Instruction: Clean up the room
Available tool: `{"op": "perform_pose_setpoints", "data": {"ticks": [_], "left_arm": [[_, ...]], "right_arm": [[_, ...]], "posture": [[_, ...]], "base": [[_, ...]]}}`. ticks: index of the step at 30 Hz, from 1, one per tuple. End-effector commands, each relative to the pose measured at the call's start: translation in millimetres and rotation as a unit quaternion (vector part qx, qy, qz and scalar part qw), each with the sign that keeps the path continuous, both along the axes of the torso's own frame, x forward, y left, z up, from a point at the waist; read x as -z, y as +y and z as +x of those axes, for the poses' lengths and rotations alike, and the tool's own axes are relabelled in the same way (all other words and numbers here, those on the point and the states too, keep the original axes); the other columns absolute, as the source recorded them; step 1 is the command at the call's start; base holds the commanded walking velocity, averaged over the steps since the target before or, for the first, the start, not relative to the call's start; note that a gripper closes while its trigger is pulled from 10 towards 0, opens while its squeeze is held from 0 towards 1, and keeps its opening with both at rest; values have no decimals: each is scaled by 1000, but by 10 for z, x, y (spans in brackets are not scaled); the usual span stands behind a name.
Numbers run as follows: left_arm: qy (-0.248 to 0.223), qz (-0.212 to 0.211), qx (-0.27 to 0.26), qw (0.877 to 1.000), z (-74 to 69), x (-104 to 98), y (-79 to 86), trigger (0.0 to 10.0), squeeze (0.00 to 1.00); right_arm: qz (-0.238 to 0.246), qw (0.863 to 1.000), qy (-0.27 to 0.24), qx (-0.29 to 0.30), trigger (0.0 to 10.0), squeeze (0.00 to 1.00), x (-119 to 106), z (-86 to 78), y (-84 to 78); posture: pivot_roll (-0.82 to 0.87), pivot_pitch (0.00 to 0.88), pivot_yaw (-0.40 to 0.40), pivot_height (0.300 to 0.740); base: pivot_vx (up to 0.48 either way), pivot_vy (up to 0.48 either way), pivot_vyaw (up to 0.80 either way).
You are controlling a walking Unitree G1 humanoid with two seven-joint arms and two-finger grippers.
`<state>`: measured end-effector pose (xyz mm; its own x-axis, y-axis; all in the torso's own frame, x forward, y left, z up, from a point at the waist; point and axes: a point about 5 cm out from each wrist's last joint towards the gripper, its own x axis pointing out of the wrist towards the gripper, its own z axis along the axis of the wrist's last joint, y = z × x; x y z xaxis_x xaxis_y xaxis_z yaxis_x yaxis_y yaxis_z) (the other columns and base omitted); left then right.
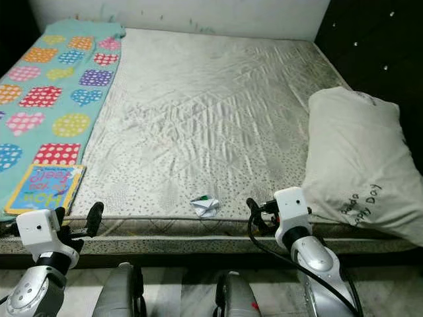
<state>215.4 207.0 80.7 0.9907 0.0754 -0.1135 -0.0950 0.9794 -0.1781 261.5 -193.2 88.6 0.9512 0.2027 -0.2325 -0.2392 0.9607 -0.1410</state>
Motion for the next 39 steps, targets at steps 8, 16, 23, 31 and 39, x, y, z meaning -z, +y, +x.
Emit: {"op": "perform_pose_setpoints", "data": {"ticks": [8, 16, 23, 31, 39], "left_arm": [[-6, 9, -13, 1000, 17, -16, -4, 10000, 0], [0, 23, -35, 999, 23, 9, 56, 10000, 0], [-2, 27, -39, 999, 53, 4, 72, 10000, 0], [-11, 23, -31, 999, 94, -22, 51, 10000, 0], [-25, 13, -5, 1000, 120, -55, -14, 10000, 0]], "right_arm": [[-4, 1000, 3, -6, 10000, 0, 17, 39, 2], [-3, 1000, 0, -7, 10000, 0, 10, 61, 22], [-9, 1000, -5, -12, 10000, 0, -3, 61, 34], [-12, 1000, -13, -18, 10000, 0, -19, 76, 63], [-8, 1000, -14, -17, 10000, 0, -19, 94, 72]], "posture": [[-87, 124, -64, 567], [-94, 122, -69, 567], [-97, 124, -64, 567], [-95, 124, -61, 567], [-98, 123, -60, 567]], "base": [[0, 0, 0], [0, 0, 0], [0, 0, 0], [0, 0, 439], [0, 0, 65]]}}
